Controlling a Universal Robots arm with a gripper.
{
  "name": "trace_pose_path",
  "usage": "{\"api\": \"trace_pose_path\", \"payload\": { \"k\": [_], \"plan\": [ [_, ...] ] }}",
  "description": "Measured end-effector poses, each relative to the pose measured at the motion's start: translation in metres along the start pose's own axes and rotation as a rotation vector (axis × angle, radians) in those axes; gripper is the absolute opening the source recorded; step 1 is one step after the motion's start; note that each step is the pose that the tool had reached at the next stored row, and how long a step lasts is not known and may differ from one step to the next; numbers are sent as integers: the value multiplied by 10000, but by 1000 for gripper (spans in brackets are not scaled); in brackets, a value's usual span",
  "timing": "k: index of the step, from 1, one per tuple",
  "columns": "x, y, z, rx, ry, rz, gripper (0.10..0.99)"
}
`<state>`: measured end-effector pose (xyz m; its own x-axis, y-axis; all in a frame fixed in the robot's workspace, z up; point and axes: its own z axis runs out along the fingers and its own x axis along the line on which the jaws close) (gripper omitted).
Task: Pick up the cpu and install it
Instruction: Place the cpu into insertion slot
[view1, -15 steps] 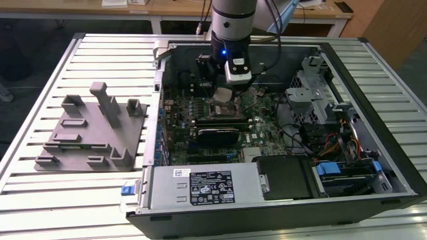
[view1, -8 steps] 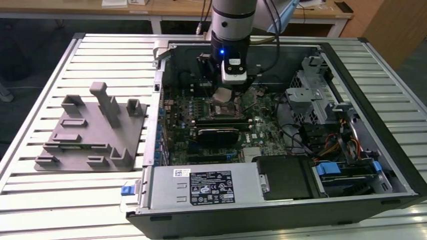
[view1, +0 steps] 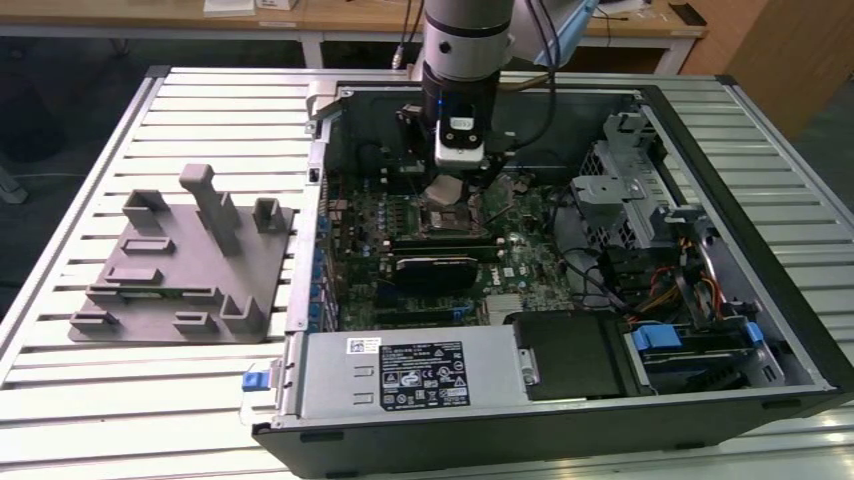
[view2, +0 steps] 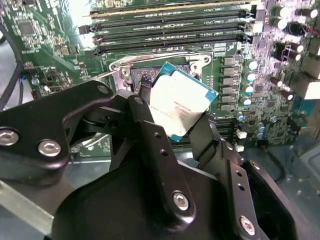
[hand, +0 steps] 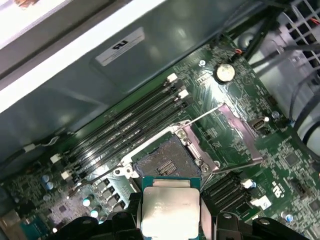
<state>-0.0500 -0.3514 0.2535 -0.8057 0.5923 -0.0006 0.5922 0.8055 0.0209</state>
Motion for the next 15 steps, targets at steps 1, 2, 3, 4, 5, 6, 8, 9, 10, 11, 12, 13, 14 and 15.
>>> {"api": "trace_pose_path", "payload": {
  "k": [1, 2, 3, 4, 5, 6, 8, 9, 10, 11, 12, 13, 14, 15],
  "plan": [
    [0, 0, 0, 0, -3, 122, 549],
    [0, 0, 0, 1, -6, 245, 549],
    [0, 0, 1, 1, -8, 365, 549],
    [0, 0, 1, 1, -11, 486, 549],
    [0, 0, 1, 1, -13, 615, 549],
    [0, 0, 1, 1, -16, 734, 549],
    [0, 0, 2, 1, -22, 1017, 549],
    [0, 0, 2, 2, -24, 1138, 549],
    [0, 0, 3, 2, -27, 1262, 549],
    [0, 0, 3, 2, -30, 1393, 549],
    [0, 0, 3, 2, -32, 1519, 549],
    [0, 0, 4, 2, -35, 1646, 549],
    [0, 0, 4, 2, -38, 1774, 549],
    [0, 0, 5, 2, -40, 1903, 549]
  ]
}}
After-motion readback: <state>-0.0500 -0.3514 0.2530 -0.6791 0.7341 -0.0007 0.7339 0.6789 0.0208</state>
